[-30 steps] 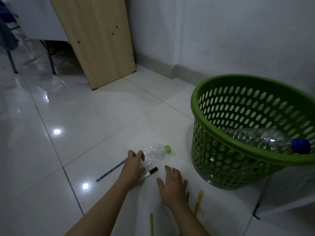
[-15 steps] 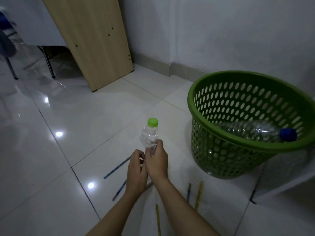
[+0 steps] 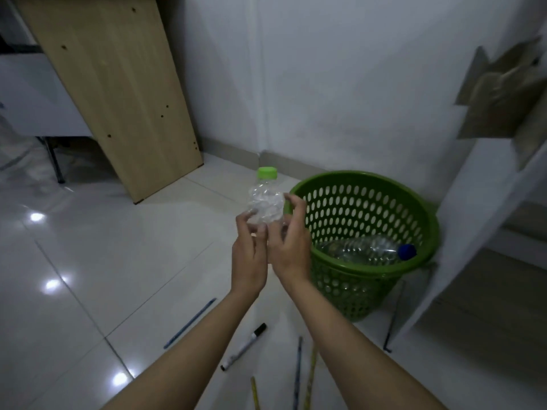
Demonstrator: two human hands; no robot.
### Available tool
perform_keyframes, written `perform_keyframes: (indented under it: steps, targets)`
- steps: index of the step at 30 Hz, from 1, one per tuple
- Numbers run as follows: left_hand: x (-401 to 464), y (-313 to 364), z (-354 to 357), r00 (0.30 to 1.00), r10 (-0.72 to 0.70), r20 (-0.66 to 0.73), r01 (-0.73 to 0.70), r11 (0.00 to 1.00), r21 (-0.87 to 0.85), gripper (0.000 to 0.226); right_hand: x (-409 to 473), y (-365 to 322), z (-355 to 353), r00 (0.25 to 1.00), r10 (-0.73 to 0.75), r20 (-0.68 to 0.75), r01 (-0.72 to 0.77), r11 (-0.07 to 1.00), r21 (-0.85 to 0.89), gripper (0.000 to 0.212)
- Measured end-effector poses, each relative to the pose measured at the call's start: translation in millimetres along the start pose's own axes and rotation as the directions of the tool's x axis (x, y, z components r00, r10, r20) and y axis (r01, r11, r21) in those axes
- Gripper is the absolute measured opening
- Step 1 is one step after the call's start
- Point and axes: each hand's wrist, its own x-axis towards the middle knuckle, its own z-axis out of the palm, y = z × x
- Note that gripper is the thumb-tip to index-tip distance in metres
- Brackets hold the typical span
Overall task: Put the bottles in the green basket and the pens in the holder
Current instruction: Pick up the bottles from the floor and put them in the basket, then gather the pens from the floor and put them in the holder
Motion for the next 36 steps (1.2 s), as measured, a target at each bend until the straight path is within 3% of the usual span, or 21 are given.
perform_keyframes:
  steps: [6,12,15,20,25,27,29,31,33,36]
  targets:
    - [-4,27,45,0.982,0.074,0.173,-0.085,0.995,0.059,0.038,21,15,-68,0.948,0.155,-0.279,-0.165,0.986,-0.013,0.039]
    - [-18,22,57,0.984,0.129,0.123,-0.145,0.98,0.134,0.036,17,28,-99,0.93,0.262,-0.256,-0.291,0.953,-0.082,0.061]
    - [-23,14,57,0.982,0.151,0.113,-0.168,0.972,0.164,0.036,7,28,-100,0.948,0.207,-0.24,-0.257,0.947,-0.195,0.054]
    - [-43,-3,51,0.985,0.131,0.116,-0.151,0.971,0.185,0.039,-5,27,-91,0.983,0.024,-0.18,-0.071,0.963,-0.26,0.032]
    - [-70,-19,19,0.961,0.162,0.225,-0.216,0.946,0.241,0.041,-16,25,-71,0.985,-0.102,-0.14,0.056,0.951,-0.304,0.024]
    - [-83,-34,-3,0.97,0.124,0.208,-0.182,0.94,0.29,0.038,-28,21,-60,0.965,-0.251,-0.075,0.202,0.895,-0.398,0.023]
    - [-100,-57,-27,0.98,0.066,0.187,-0.133,0.917,0.376,0.036,-44,19,-46,0.928,-0.364,0.084,0.363,0.827,-0.428,0.022]
    - [-120,-84,-51,0.986,-0.016,0.166,-0.064,0.883,0.466,0.034,-64,25,-31,0.887,-0.36,0.288,0.449,0.815,-0.365,0.024]
    - [-144,-109,-73,0.985,-0.109,0.136,0.024,0.856,0.516,0.034,-90,39,-17,0.846,-0.216,0.487,0.401,0.86,-0.315,0.024]
    - [-182,-138,-96,0.954,-0.291,0.075,0.2,0.801,0.564,0.036,-136,70,-4,0.767,0.182,0.615,0.17,0.867,-0.469,0.021]
